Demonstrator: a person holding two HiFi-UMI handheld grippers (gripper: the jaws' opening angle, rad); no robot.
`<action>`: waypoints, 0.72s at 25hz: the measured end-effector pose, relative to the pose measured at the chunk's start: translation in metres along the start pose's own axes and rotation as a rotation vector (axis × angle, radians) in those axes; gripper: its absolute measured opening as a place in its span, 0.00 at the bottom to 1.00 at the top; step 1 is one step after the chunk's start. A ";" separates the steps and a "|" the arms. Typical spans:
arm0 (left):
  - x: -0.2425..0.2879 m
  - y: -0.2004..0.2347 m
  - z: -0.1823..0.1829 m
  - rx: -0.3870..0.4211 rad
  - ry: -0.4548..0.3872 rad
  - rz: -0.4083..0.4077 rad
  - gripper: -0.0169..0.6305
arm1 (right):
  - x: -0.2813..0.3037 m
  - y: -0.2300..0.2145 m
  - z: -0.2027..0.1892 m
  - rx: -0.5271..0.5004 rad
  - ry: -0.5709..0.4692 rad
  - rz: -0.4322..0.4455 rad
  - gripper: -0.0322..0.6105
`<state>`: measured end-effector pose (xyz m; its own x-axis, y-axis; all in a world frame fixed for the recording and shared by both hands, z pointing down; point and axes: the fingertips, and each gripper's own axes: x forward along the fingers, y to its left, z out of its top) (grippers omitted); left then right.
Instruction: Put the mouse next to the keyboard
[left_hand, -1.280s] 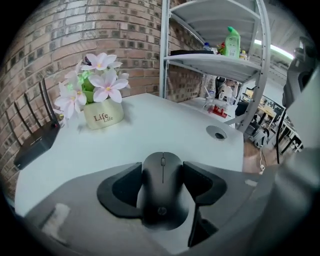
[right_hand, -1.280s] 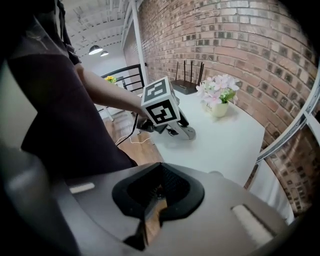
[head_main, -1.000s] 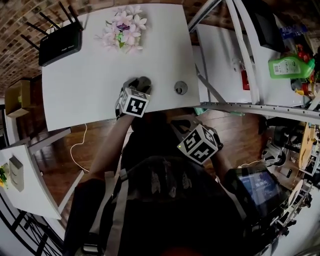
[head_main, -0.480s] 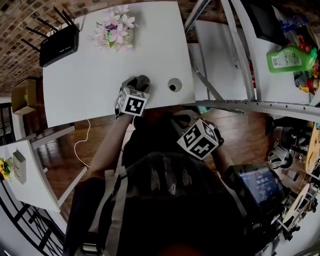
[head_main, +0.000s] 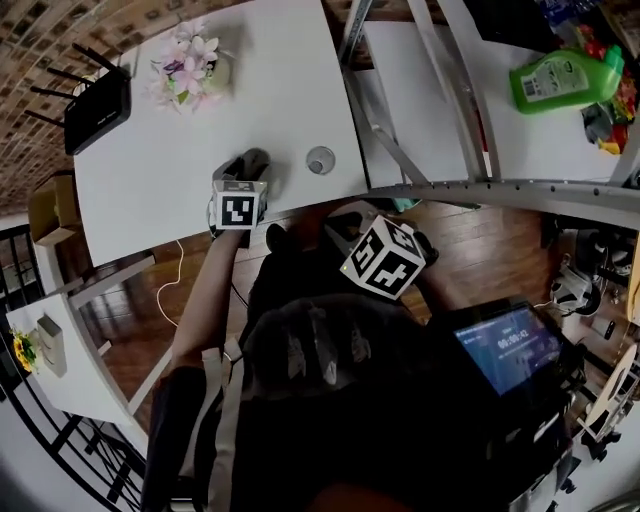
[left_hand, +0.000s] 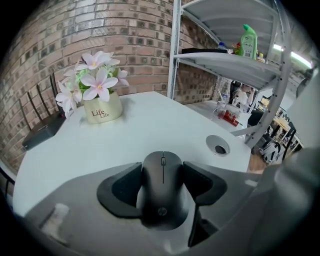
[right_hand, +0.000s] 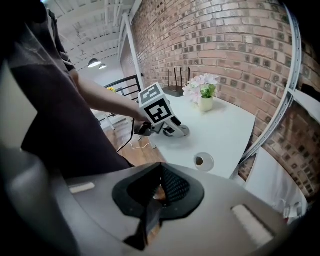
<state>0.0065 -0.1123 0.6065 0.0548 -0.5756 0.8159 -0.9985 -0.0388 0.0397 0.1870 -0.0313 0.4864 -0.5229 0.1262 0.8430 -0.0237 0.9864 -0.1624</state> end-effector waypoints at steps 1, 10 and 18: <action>-0.001 0.002 -0.001 -0.003 0.003 0.006 0.44 | 0.000 -0.001 0.000 -0.005 -0.002 0.006 0.06; 0.004 -0.044 0.011 -0.042 -0.004 -0.113 0.44 | -0.005 -0.007 -0.005 -0.033 -0.011 0.025 0.06; 0.014 -0.069 0.024 0.001 0.004 -0.122 0.44 | -0.018 -0.015 -0.022 0.003 -0.011 0.007 0.06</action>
<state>0.0767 -0.1374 0.6014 0.1757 -0.5633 0.8073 -0.9844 -0.1094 0.1379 0.2152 -0.0463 0.4847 -0.5324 0.1316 0.8362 -0.0227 0.9853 -0.1695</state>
